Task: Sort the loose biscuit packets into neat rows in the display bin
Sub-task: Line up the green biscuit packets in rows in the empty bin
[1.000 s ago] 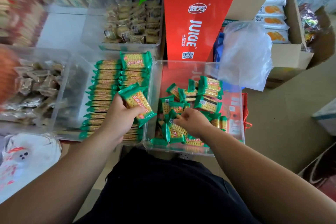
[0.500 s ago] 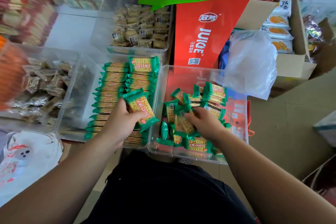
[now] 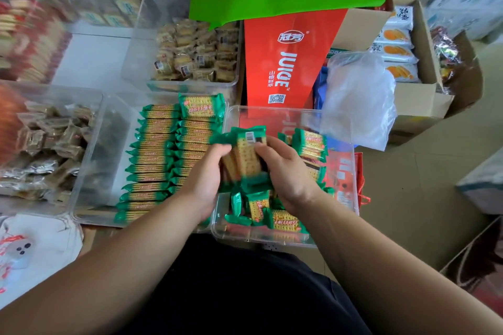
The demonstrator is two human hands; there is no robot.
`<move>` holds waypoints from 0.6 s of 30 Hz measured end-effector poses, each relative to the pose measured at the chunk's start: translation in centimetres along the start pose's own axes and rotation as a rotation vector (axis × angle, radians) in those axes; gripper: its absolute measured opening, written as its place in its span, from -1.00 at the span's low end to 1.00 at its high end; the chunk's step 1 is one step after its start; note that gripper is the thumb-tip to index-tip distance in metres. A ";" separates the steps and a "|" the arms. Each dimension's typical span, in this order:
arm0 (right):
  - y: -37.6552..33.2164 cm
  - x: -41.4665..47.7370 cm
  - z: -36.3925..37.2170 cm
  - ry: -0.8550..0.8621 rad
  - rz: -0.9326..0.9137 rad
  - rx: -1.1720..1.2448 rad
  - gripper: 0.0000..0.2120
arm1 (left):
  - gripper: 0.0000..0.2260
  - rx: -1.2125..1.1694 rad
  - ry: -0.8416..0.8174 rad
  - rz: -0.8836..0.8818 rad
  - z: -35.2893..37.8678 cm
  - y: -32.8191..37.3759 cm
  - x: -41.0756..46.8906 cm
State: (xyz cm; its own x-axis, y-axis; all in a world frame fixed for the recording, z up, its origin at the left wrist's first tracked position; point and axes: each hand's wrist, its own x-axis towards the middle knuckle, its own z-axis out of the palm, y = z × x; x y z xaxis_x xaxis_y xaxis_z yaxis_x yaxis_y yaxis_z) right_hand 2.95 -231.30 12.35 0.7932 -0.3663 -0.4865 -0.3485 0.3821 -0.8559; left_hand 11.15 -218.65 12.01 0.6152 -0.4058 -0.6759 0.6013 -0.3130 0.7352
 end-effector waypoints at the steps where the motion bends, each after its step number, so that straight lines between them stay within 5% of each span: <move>1: 0.1 0.1 -0.1 0.006 -0.020 -0.005 -0.82 | -0.37 -0.015 -0.037 0.004 -0.2 -0.1 0.1; 9: 2.8 2.0 -2.2 0.017 0.015 -0.278 -0.72 | -0.64 0.095 0.067 0.180 -4.0 -0.7 0.3; 11: 4.7 3.3 -2.8 -0.058 0.088 -0.604 -0.74 | -0.61 0.116 0.128 0.182 -6.0 -0.8 0.2; 15: 8.5 4.9 -2.6 -0.254 0.190 -1.263 -0.47 | -0.61 0.118 0.289 0.176 -9.3 -1.9 -0.1; 18: 9.7 5.3 -2.4 -0.216 0.105 -1.473 -0.62 | -0.58 0.098 0.326 0.169 -10.5 -2.7 -0.4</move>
State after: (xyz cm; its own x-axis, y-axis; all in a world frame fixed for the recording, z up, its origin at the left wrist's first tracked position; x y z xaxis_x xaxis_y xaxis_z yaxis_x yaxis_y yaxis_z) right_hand 2.58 -231.60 1.01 0.7438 -0.2120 -0.6339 -0.4813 -0.8279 -0.2878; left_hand 14.61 -208.57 9.73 0.8410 -0.1687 -0.5141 0.4355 -0.3525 0.8283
